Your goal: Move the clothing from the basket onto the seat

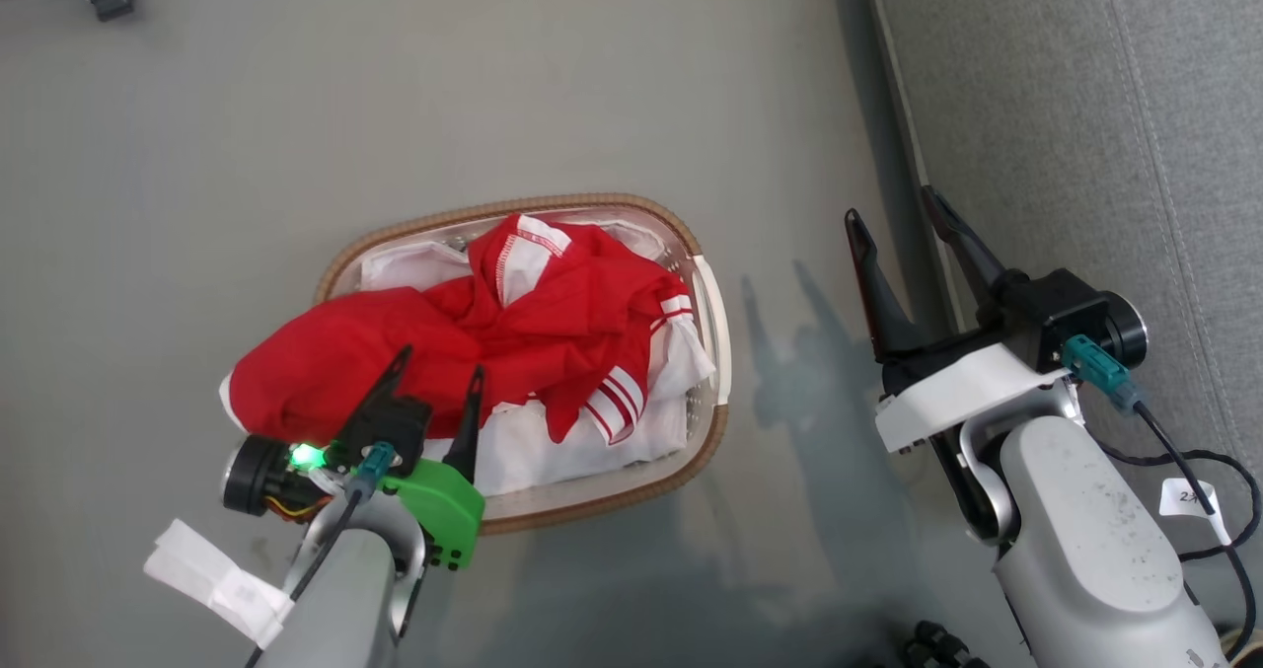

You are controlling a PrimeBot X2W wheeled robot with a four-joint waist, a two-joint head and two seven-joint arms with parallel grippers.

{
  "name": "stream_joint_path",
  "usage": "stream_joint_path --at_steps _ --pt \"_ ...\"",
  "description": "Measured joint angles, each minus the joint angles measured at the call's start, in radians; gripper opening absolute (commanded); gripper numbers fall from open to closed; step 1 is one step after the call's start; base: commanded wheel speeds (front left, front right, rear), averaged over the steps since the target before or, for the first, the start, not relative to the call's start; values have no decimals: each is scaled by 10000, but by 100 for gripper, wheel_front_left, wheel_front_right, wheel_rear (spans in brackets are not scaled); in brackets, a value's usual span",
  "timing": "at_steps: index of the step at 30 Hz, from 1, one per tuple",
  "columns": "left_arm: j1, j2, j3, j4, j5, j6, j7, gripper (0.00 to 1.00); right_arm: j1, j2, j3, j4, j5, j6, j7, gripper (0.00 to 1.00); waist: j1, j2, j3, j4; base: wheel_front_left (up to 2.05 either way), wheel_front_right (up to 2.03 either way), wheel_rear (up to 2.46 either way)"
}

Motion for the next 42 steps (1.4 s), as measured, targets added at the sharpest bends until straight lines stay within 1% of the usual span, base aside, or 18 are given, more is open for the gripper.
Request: stream_joint_path --at_steps 9,11,13,17,20,27,32,38,42 --pt "-1059 410 -765 1626 604 25 -2 100 -171 142 84 -8 58 0 0 100 -1 0 737 -427 0 0 0" --pt "-1339 523 -1126 2080 813 -21 0 100 -180 169 107 13 61 0 0 100 -1 0 891 -492 0 0 0" --pt "-1613 679 -1670 2495 1308 -109 -2 100 -203 174 121 23 75 0 0 100 -1 0 1021 -532 0 0 0" --pt "-2137 794 -2337 3379 1854 -94 -2 100 -275 217 192 36 73 0 0 100 -1 0 1239 -599 0 0 0" --pt "-2551 805 -2709 3854 2104 36 0 100 -355 261 274 36 71 0 0 100 -1 0 1364 -640 0 0 0" --pt "-3452 815 -3250 5095 2587 545 165 100 -422 332 435 31 73 0 0 100 -1 0 1650 -708 0 0 0" --pt "-4016 848 -3578 5482 2911 922 489 100 -561 364 506 12 79 0 0 100 -1 0 1893 -762 0 0 0" --pt "-4541 957 -3770 5695 2987 920 1342 100 -610 383 585 -15 140 0 0 100 -1 0 2235 -821 0 0 0" --pt "-4844 986 -3825 5745 2966 874 1624 100 -711 389 625 -27 169 0 0 100 -1 0 2480 -854 0 0 0"
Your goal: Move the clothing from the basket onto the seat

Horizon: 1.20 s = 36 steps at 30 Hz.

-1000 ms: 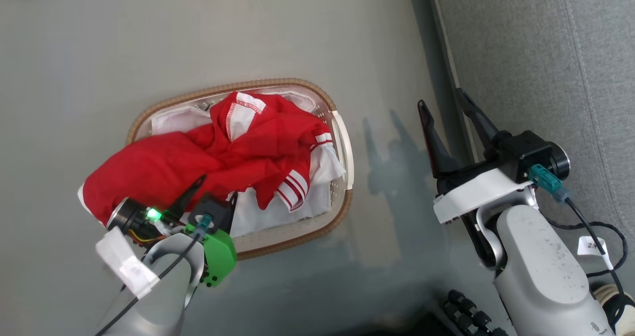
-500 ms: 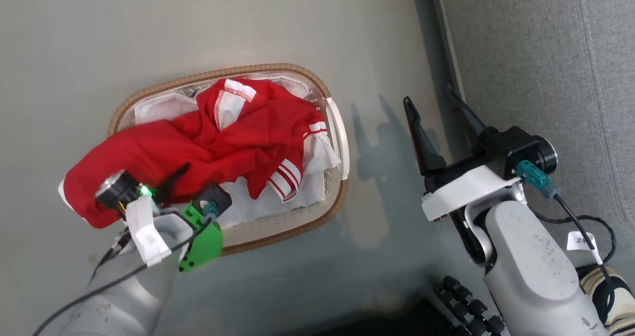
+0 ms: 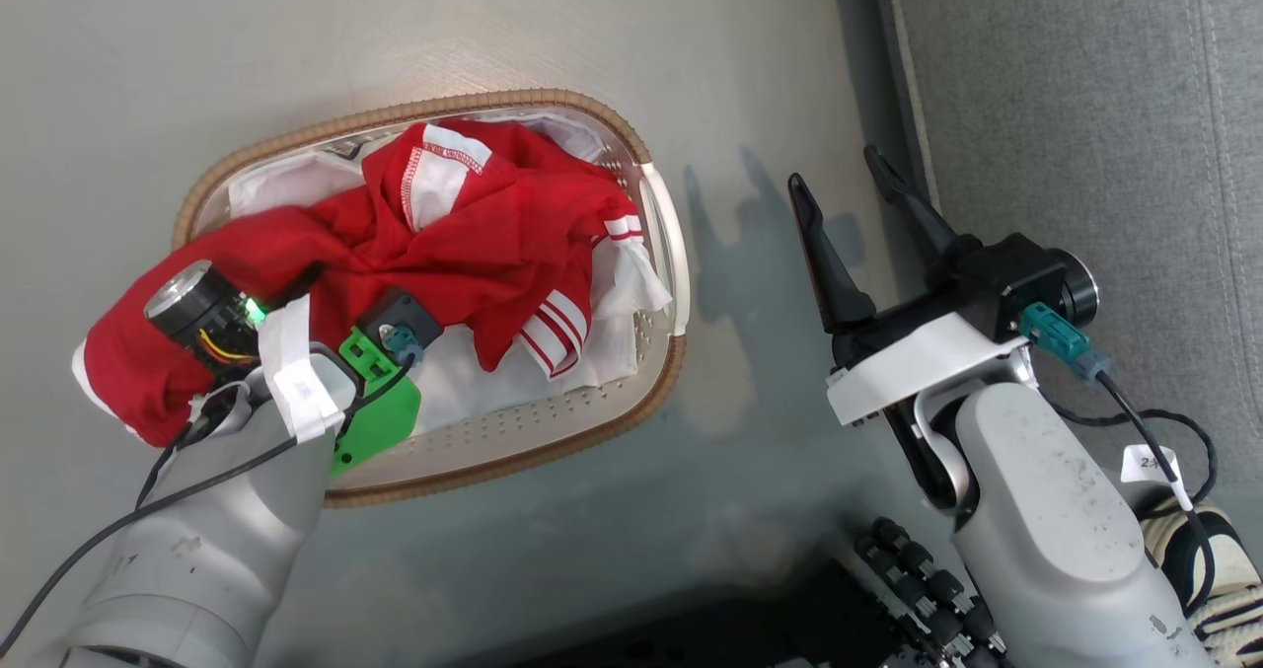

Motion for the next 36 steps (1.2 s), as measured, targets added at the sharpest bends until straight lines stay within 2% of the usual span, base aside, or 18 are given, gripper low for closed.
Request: stream_joint_path --at_steps 6,7,8,14,17,28,32,36 --pt "-87 -25 -19 59 -165 -224 539 100 -91 10 84 -2 117 0 0 100 0 0 205 -89 0 0 0" --pt "-84 -59 -12 67 -230 -286 608 23 -100 10 102 12 174 0 0 100 0 0 215 -106 0 0 0" --pt "-69 -79 17 77 -314 -286 610 0 -102 10 111 25 180 0 0 100 0 0 209 -111 0 0 0" --pt "356 -314 282 88 -798 -96 86 0 -105 17 263 146 257 0 0 100 0 0 -87 -130 0 0 0" --pt "605 -412 803 100 -1488 -44 -435 0 -76 15 232 255 245 0 0 100 0 0 -366 -131 0 0 0" --pt "1696 -863 1260 44 -2531 -318 -1473 0 623 15 236 922 161 0 0 100 0 0 -2021 69 0 0 0" --pt "2174 -943 1239 -401 -2711 -472 -1570 0 1036 -61 132 1095 151 0 0 100 0 0 -2733 209 0 0 0" --pt "2875 -1045 1315 -1816 -3127 -533 -1609 0 1397 -180 119 1197 144 0 0 100 0 0 -3465 391 0 0 0"
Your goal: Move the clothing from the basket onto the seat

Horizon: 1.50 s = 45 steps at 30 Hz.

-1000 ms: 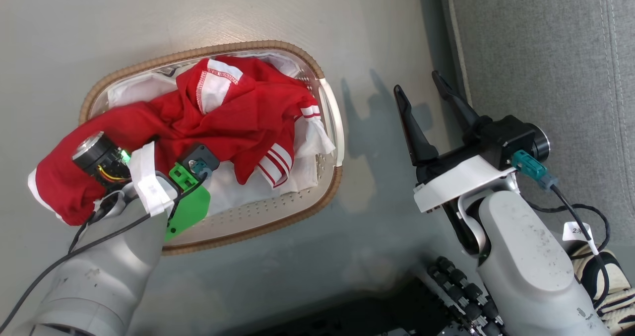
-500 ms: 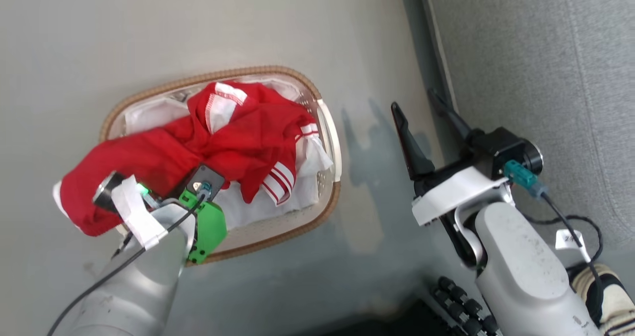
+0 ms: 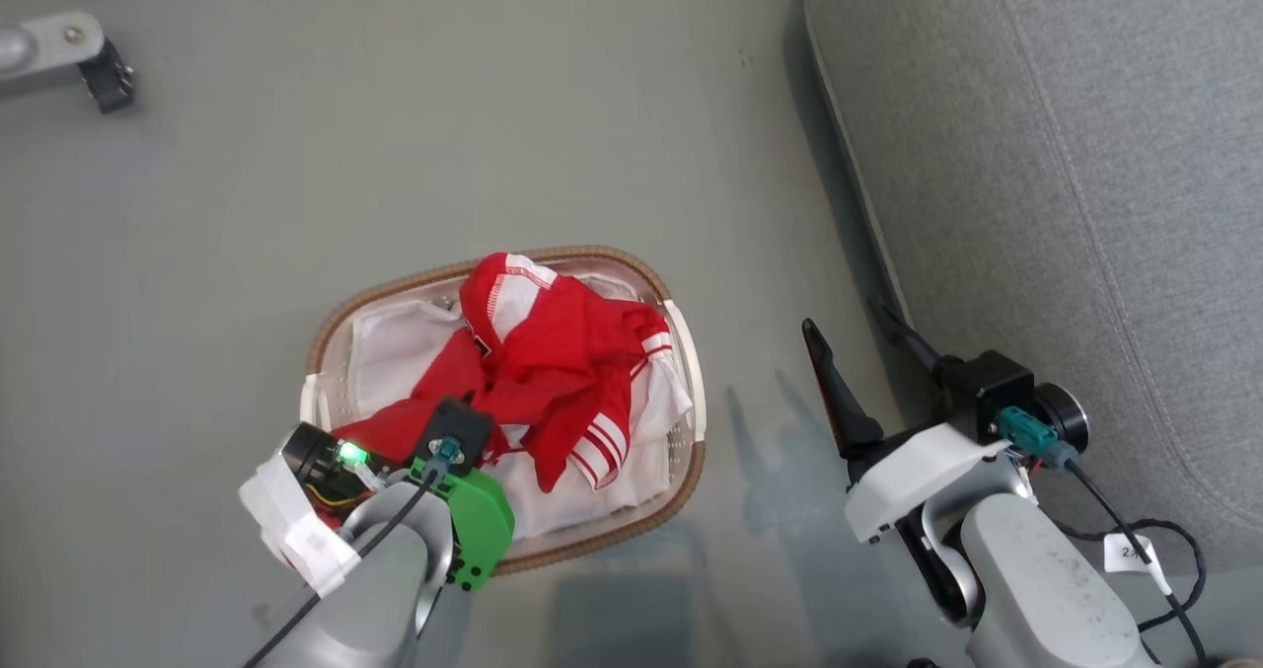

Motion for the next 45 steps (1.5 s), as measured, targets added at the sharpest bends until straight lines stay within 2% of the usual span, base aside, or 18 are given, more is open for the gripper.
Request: stream_joint_path --at_steps 5,22,29,37,45 --pt "914 -4 190 -1430 -359 42 0 0 380 -27 151 115 -10 0 0 100 -1 0 -866 238 0 0 0" --pt "2838 -19 1055 -5003 -1149 150 -2 0 1772 -111 253 121 -96 0 0 100 -1 0 -3443 937 0 0 0" --pt "3118 -96 1312 -6182 -1463 -15 0 0 2153 -88 184 -15 -157 0 0 100 -1 0 -4135 1151 0 0 0" --pt "3076 -113 984 -7225 -2150 -253 0 0 2451 -73 180 -15 -161 0 0 100 -1 0 -4591 1250 0 0 0" --pt "2451 -125 180 -8147 -2880 -209 -13 0 2568 -52 221 -6 -161 0 0 100 -1 0 -4718 1236 0 0 0"
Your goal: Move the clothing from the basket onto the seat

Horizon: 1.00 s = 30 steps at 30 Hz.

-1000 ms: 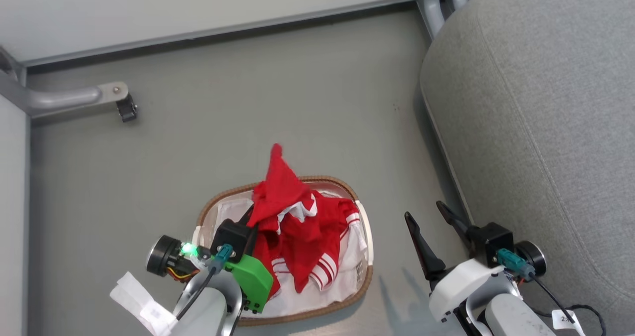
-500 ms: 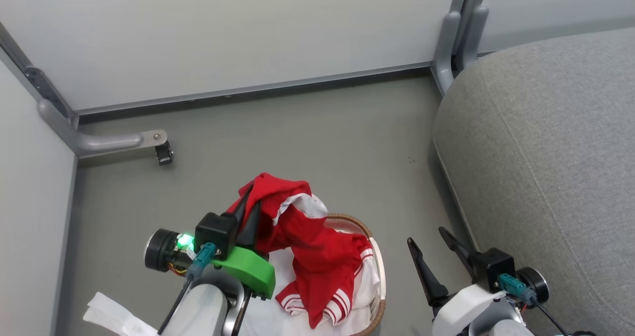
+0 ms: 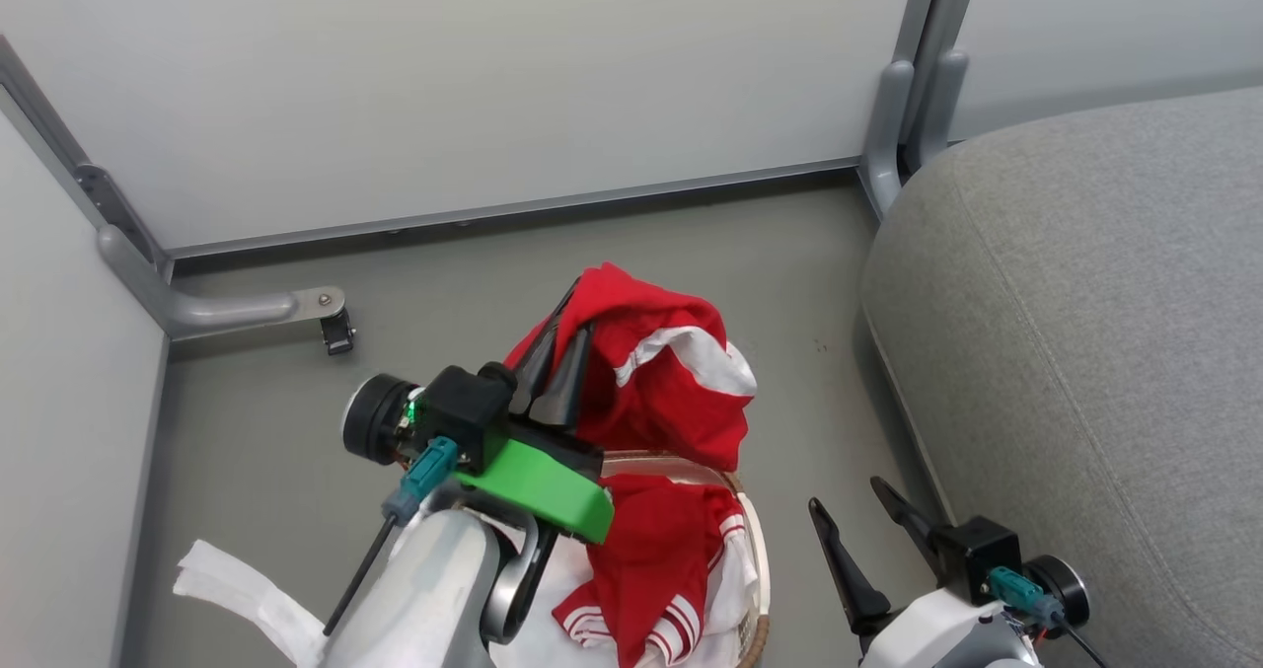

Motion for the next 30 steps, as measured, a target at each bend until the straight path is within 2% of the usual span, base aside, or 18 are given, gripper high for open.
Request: stream_joint_path --at_steps 7,14,18,21,30 --pt "-90 -4 -368 -211 -244 207 -2 0 17 44 136 -159 12 0 0 100 0 0 18 -79 0 0 0" --pt "-75 -4 -568 -201 -320 305 0 0 -496 17 677 -1601 -2 0 -13 100 0 0 57 -123 0 0 0" --pt "-51 -2 -708 -178 -351 307 -2 0 -1167 -79 1298 -1881 -8 0 -13 100 0 0 83 -119 0 0 0" --pt "-45 -4 -895 -176 -437 305 -2 0 -1815 -192 1877 -1490 0 0 -13 100 0 0 97 -78 0 0 0" --pt "-67 -8 -1605 -272 -786 297 0 0 -3153 -17 2418 485 -401 2 -15 100 0 0 88 292 0 0 0"
